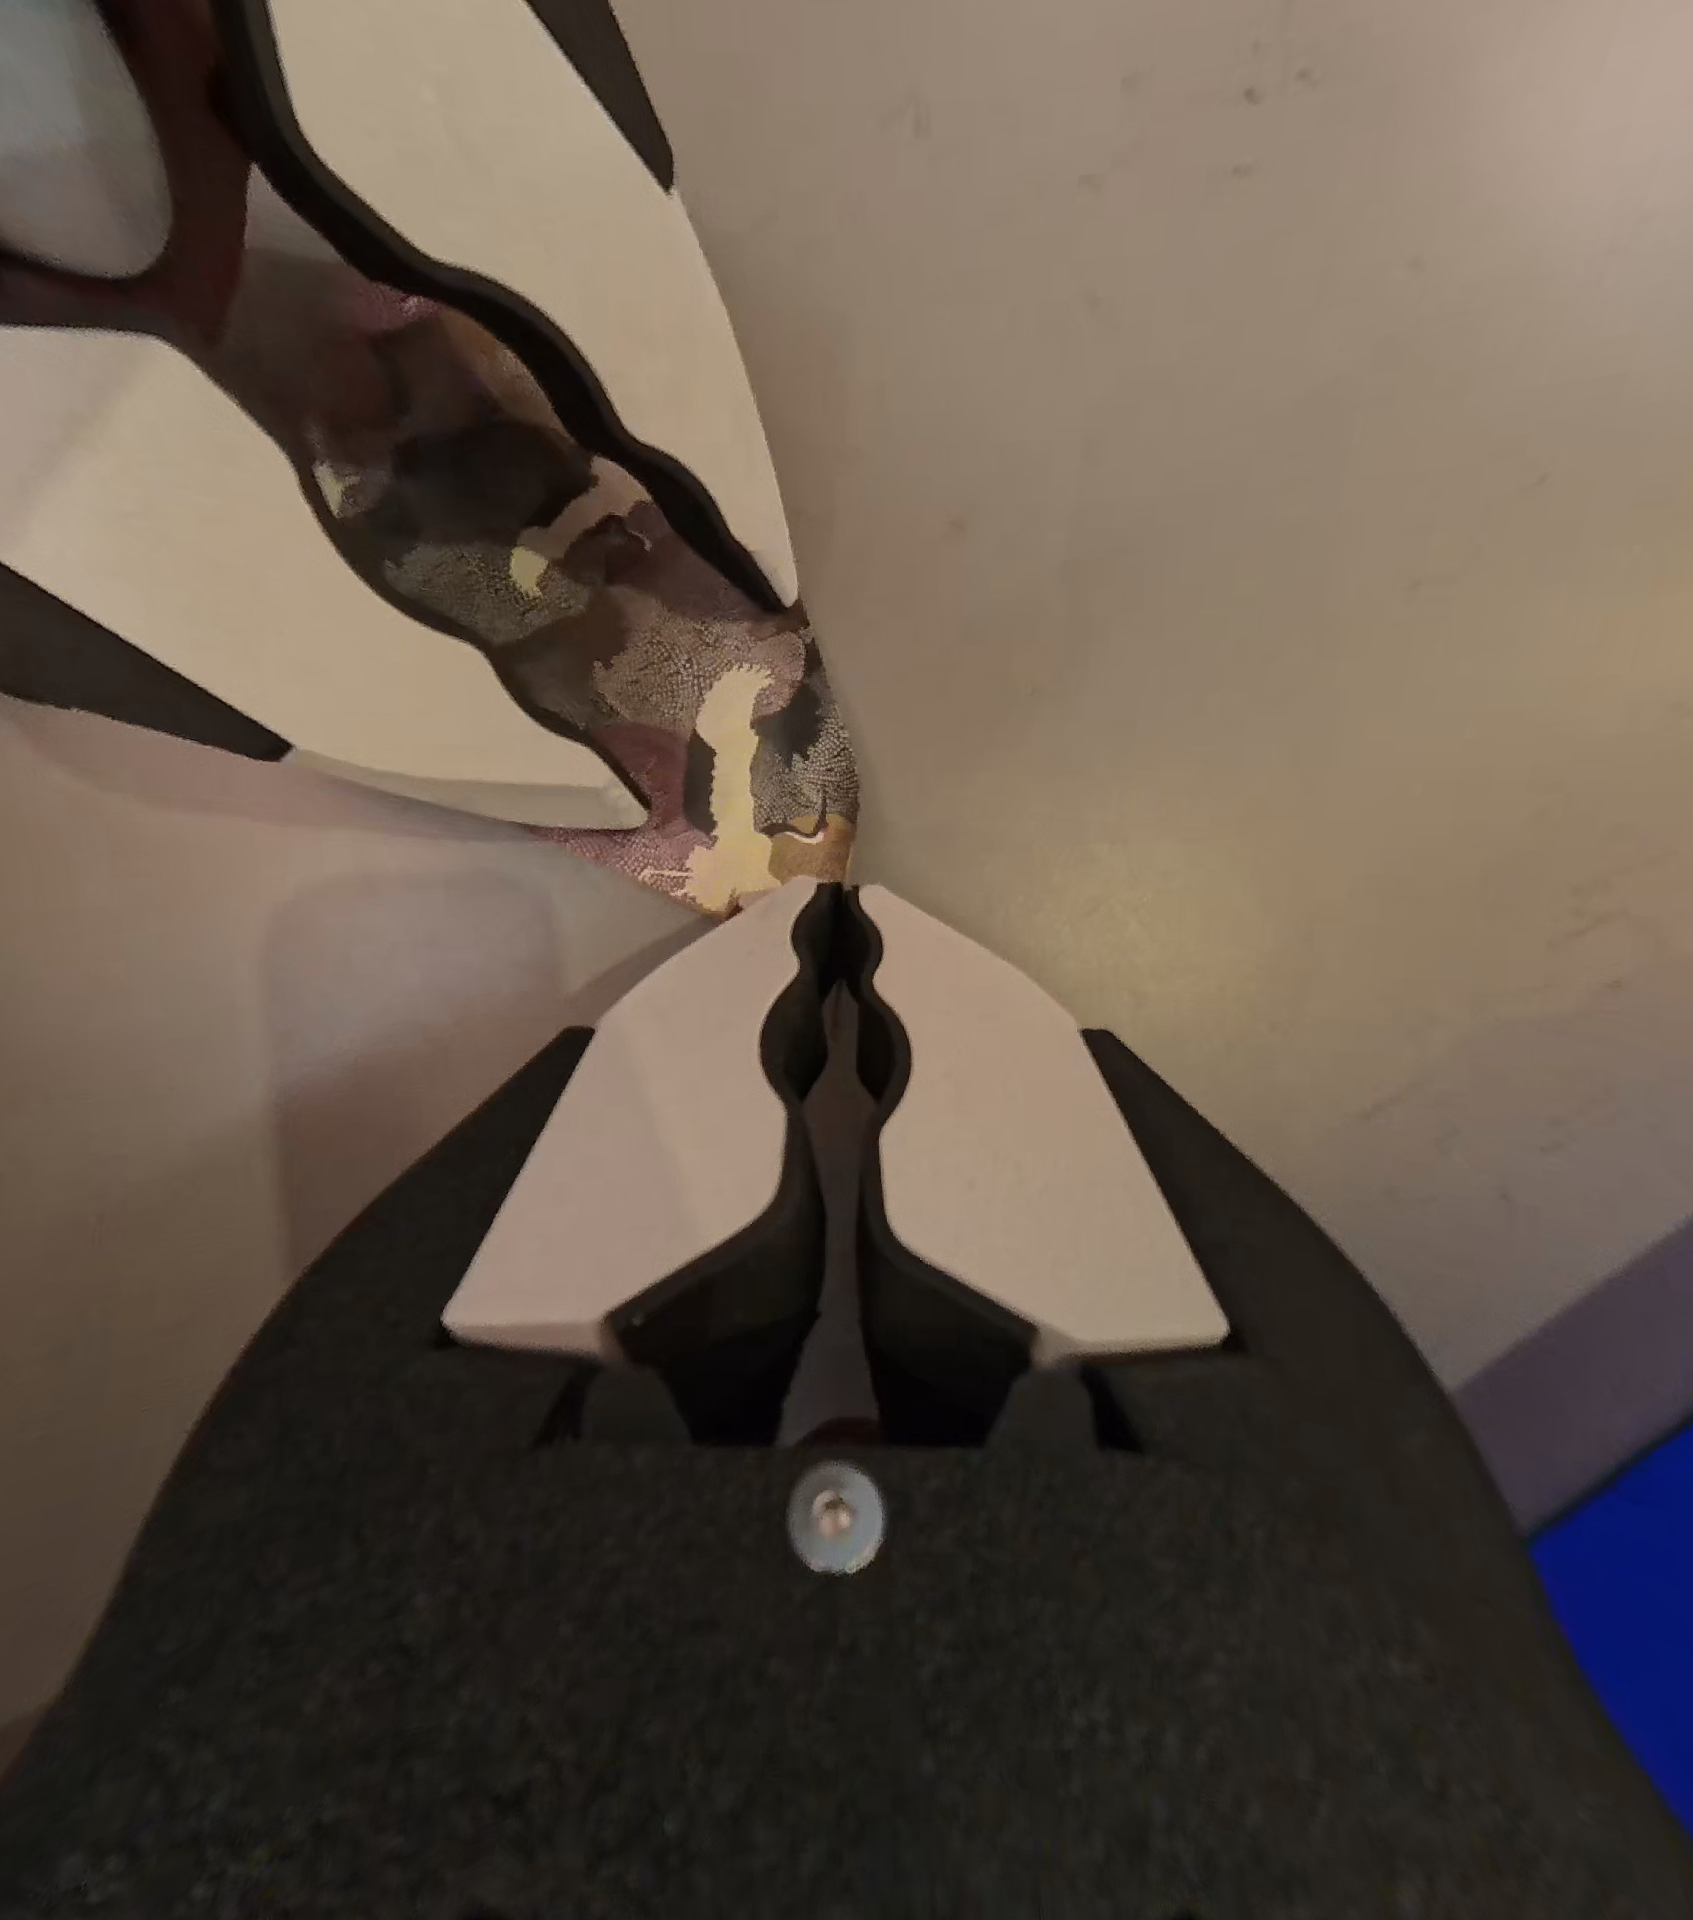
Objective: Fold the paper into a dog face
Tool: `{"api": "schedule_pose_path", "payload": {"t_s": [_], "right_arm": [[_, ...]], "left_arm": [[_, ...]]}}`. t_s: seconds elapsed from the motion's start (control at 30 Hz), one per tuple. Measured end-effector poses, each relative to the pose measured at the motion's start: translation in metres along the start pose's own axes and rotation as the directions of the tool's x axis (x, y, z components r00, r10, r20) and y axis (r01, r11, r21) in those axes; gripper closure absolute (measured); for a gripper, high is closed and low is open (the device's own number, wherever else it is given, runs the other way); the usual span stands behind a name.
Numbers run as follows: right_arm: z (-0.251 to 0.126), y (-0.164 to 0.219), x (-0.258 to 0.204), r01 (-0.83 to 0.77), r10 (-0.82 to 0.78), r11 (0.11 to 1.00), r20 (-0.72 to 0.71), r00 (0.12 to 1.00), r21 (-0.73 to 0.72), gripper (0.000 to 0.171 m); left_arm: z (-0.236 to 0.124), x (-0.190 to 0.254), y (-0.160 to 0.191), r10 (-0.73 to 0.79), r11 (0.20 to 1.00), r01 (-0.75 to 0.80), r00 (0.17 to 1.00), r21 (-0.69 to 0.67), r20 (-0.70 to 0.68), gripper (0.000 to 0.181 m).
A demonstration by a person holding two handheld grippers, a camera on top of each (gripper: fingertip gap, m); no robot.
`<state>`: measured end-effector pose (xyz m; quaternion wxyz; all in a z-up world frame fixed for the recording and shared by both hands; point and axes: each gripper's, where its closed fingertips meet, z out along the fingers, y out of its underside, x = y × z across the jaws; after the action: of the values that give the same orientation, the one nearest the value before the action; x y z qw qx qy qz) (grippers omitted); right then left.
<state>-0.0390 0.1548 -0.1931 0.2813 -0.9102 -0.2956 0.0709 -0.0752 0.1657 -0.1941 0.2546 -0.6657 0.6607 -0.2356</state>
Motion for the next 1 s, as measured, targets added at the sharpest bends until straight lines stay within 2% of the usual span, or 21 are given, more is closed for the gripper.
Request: {"api": "schedule_pose_path", "payload": {"t_s": [0.3, 0.57, 0.87, 1.0], "right_arm": [[0.001, 0.0, 0.0, 0.022, -0.022, 1.0, 0.004, 1.0, -0.007, 0.171], [0.0, -0.001, 0.0, 0.022, -0.022, 1.0, 0.005, 1.0, -0.004, 0.171], [-0.007, -0.012, -0.025, 0.153, -0.154, 0.988, 0.043, 0.987, 0.037, 0.171], [0.0, -0.007, -0.028, 0.143, -0.143, 0.99, 0.063, 0.988, 0.008, 0.171]], "left_arm": [[0.002, 0.003, -0.005, 0.025, 1.0, -0.025, 1.0, 0.014, 0.0, 0.141], [0.004, 0.002, -0.005, -0.013, 0.999, 0.013, 1.0, 0.029, -0.012, 0.144], [0.005, 0.004, -0.006, -0.019, 0.998, 0.019, 1.0, 0.061, -0.003, 0.144], [0.005, 0.004, -0.005, -0.02, 0.998, 0.02, 1.0, 0.064, 0.001, 0.145]]}}
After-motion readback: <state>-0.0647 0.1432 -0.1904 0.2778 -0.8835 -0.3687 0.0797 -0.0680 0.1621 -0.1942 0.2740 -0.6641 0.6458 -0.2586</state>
